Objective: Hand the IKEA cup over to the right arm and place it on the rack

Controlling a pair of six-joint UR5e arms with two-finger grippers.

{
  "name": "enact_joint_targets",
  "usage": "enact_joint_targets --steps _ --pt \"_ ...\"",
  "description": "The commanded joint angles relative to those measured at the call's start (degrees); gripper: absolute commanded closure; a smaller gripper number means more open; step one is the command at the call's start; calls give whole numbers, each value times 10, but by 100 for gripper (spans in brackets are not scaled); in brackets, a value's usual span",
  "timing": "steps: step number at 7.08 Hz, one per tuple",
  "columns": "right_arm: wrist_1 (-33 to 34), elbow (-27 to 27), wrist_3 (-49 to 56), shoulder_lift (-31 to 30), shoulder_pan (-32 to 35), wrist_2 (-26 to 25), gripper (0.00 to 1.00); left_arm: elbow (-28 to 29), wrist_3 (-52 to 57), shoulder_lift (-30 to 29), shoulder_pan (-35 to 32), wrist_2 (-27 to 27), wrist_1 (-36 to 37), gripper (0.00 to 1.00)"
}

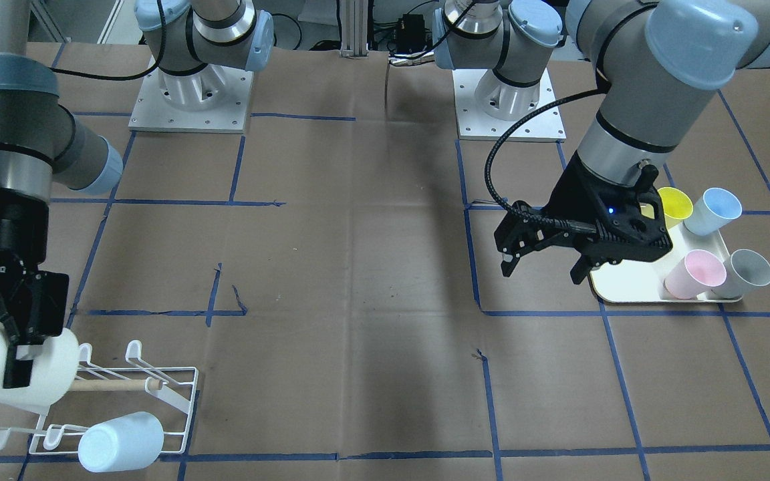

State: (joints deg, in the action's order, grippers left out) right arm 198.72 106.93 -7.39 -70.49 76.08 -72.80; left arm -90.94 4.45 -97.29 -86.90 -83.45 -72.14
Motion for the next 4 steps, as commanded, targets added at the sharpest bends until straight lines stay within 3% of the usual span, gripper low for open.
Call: enact_joint_targets --steps 1,4 --pt "-24 -6 149 9 -43 -9 90 0 -1 34 0 -46 -120 1" --pt "-15 -64 190 88 -56 0 90 0 -4 51 -16 -46 -121 1"
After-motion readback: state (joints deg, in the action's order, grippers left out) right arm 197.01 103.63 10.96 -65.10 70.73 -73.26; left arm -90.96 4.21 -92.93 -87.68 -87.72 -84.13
